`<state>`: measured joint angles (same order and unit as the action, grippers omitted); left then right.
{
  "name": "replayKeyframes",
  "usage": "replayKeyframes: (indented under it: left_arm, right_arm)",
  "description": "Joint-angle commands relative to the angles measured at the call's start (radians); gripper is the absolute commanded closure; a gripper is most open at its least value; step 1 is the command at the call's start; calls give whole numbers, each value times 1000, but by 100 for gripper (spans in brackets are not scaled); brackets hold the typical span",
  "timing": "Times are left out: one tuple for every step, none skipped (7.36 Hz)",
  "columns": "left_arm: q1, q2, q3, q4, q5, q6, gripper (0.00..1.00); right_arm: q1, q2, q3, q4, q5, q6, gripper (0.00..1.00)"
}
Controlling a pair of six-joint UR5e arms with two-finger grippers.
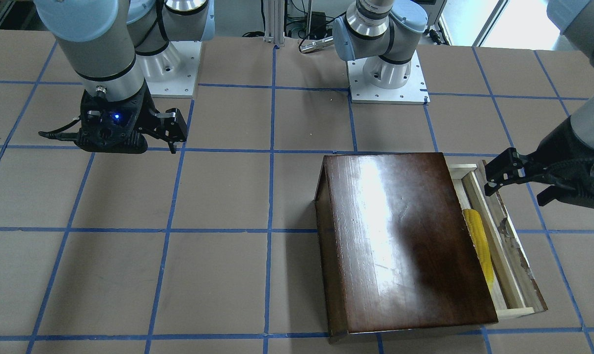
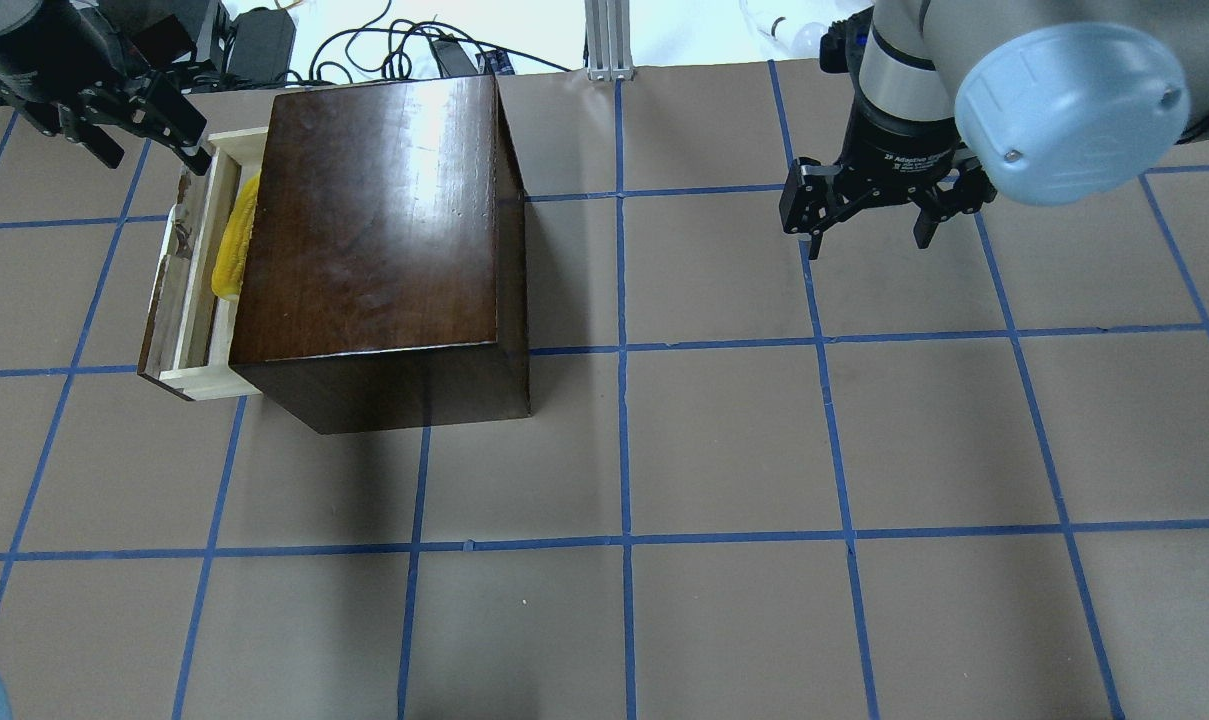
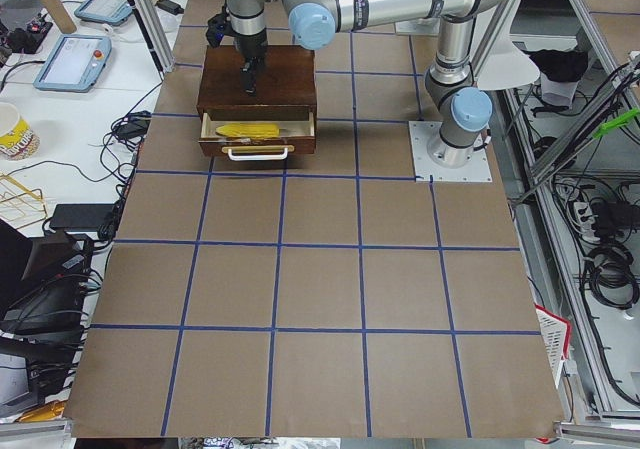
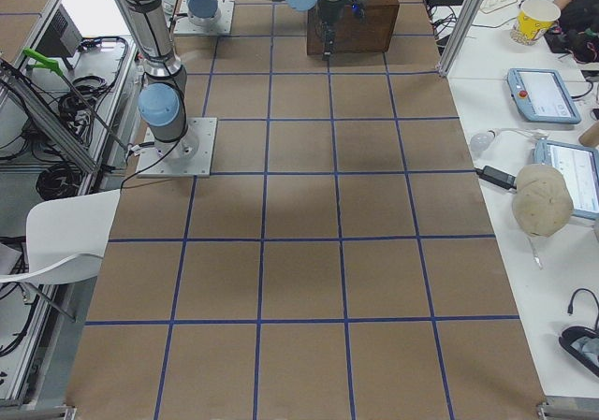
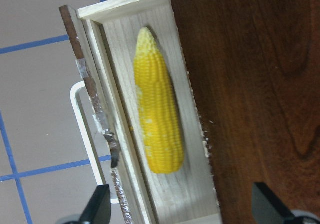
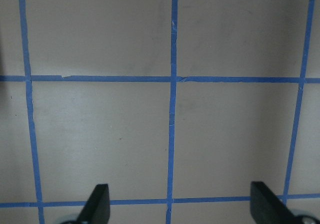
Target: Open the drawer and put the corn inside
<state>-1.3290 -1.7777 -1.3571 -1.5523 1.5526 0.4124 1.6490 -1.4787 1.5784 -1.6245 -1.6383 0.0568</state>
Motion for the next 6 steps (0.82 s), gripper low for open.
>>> replayKeyframes:
  left_arm:
    - [-132,52,-7,-35,64,-120,0]
    - [-178,78,-10,-48,64,-188,0]
    - [-231,110,-16,-83,61,-220,0]
    - [-255,145,-17,-84,58,-225,0]
    - [-262,179,-33,-87,60,-233,0]
    - [-259,205,-69,-75,60,-260,0]
  right_arm:
    - [0,0,0,0,2,0,0]
    - [0,1,0,0,3,0,0]
    - [0,1,0,0,2,0,0]
    - [0,0,0,0,2,0,0]
    - [0,0,0,-1,3,0,0]
    - [0,0,0,0,2,0,0]
